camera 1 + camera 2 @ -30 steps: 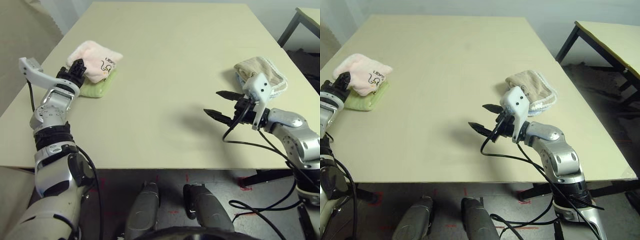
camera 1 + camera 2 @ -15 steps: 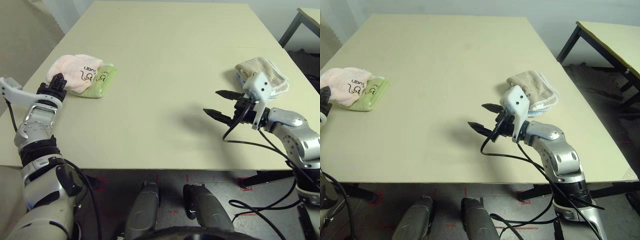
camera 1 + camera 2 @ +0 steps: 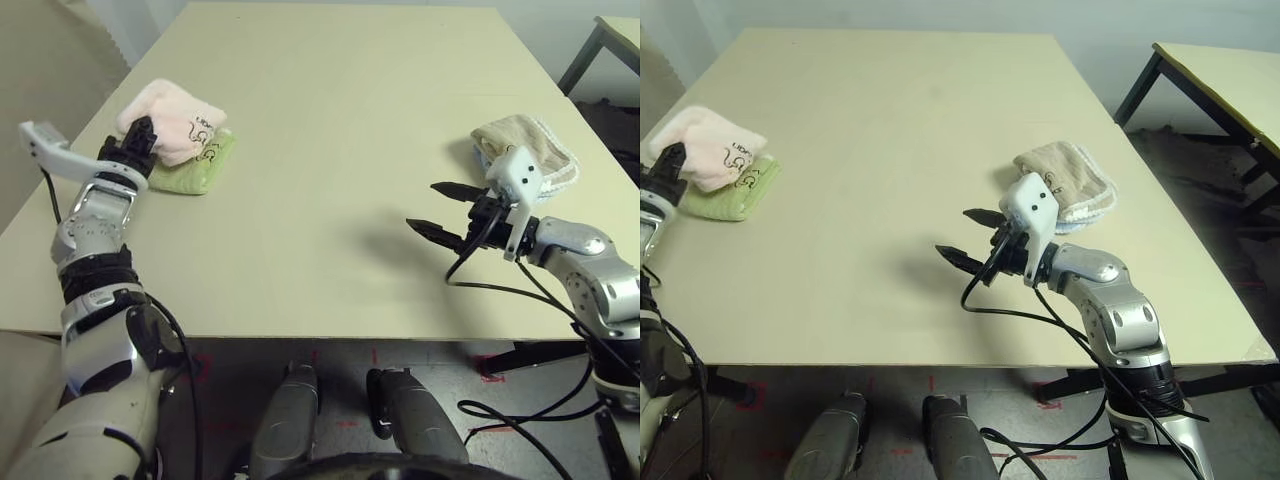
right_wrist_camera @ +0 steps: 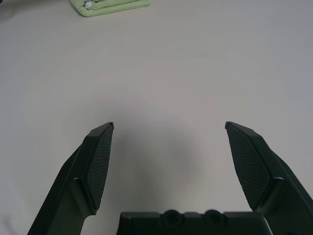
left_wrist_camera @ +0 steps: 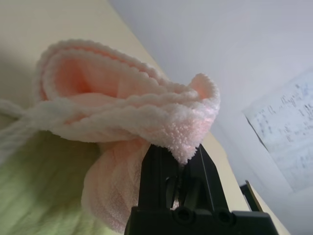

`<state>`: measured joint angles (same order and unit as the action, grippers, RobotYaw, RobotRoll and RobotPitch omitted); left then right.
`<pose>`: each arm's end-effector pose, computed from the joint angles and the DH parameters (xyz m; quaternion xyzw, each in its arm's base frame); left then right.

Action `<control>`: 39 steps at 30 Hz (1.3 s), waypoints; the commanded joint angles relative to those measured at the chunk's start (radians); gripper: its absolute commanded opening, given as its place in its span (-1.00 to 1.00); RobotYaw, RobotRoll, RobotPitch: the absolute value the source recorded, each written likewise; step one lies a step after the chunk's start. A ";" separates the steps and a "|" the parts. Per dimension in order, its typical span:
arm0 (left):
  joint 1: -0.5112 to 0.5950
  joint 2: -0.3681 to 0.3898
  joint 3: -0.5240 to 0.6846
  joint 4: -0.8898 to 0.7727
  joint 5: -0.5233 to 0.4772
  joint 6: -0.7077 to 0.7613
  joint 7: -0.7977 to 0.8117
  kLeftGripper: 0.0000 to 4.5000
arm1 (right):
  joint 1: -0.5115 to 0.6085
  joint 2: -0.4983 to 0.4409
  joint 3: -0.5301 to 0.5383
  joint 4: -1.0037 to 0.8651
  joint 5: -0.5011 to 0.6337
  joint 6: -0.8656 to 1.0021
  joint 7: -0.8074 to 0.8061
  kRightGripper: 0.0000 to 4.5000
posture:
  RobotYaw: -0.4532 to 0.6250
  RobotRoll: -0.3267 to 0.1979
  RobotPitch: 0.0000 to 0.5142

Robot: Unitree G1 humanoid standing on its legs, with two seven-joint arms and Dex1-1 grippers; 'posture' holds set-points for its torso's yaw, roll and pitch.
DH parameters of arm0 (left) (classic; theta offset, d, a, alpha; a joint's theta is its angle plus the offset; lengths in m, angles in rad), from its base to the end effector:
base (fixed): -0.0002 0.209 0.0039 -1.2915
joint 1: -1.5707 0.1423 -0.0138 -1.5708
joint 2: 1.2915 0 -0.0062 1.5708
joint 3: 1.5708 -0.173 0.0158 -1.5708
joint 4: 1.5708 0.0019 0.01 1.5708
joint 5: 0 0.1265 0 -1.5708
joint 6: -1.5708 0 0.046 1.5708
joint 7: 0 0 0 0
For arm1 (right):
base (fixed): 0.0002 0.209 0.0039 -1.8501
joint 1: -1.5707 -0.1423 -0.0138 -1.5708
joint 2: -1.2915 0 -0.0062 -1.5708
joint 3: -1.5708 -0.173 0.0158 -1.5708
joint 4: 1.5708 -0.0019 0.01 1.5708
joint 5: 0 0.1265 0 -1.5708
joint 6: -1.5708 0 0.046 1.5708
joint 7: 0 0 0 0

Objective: Fold the towel and set it aside.

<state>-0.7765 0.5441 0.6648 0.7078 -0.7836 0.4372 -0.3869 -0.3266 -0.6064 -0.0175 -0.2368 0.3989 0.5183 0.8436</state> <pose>0.2800 0.3177 0.1683 -0.3856 -0.1096 -0.0193 0.9159 0.2332 -0.2173 0.1671 -0.1156 0.0392 0.4489 0.8852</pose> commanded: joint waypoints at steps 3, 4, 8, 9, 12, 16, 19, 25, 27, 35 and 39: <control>0.046 -0.005 0.019 -0.007 -0.002 0.007 0.009 -0.99 | 0.016 -0.002 0.000 -0.019 0.010 0.007 -0.005 1.00 | -0.20 0.25 -0.52; 0.057 -0.005 0.023 -0.017 -0.004 0.009 0.013 -0.99 | 0.017 -0.003 -0.001 -0.020 0.010 0.008 -0.006 1.00 | -0.20 0.25 -0.52; 0.108 -0.010 0.052 -0.061 -0.021 0.020 0.054 -0.99 | 0.021 -0.007 -0.005 -0.021 0.022 0.013 0.004 1.00 | -0.19 0.25 -0.51; 0.133 -0.013 0.064 -0.080 -0.030 0.031 0.073 -0.99 | 0.025 -0.010 -0.006 -0.025 0.038 0.016 0.023 1.00 | -0.17 0.25 -0.50; 0.179 -0.018 0.087 -0.114 -0.045 0.048 0.104 -0.99 | 0.035 -0.015 -0.009 -0.046 0.100 0.029 0.081 1.00 | -0.16 0.25 -0.49; 0.191 -0.013 0.087 -0.119 -0.047 0.060 0.120 -0.95 | 0.053 -0.032 0.008 -0.056 0.137 0.002 0.171 1.00 | -0.15 0.25 -0.49; 0.178 -0.006 0.086 -0.097 -0.046 0.067 0.126 -0.50 | 0.075 -0.064 0.044 -0.044 0.103 -0.062 0.245 1.00 | -0.16 0.25 -0.49; 0.148 -0.005 0.066 -0.069 -0.036 0.093 0.126 0.45 | 0.066 -0.119 0.090 -0.029 0.067 -0.093 0.318 1.00 | -0.16 0.25 -0.48; 0.147 -0.002 0.063 -0.068 -0.036 0.104 0.126 0.74 | 0.066 -0.134 0.105 -0.017 0.047 -0.101 0.323 1.00 | -0.16 0.25 -0.48; 0.257 -0.019 0.104 -0.254 -0.104 0.233 0.195 0.99 | 0.081 -0.129 0.093 -0.033 0.047 -0.068 0.278 1.00 | -0.16 0.25 -0.45; 0.383 -0.076 0.141 -0.454 -0.186 0.318 0.280 0.99 | 0.089 -0.111 0.065 -0.067 0.064 -0.014 0.199 1.00 | -0.13 0.25 -0.43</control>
<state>-0.4363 0.4917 0.7877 0.3247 -0.9351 0.7109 -0.1507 -0.2489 -0.7235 0.0638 -0.2720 0.4542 0.4732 1.0814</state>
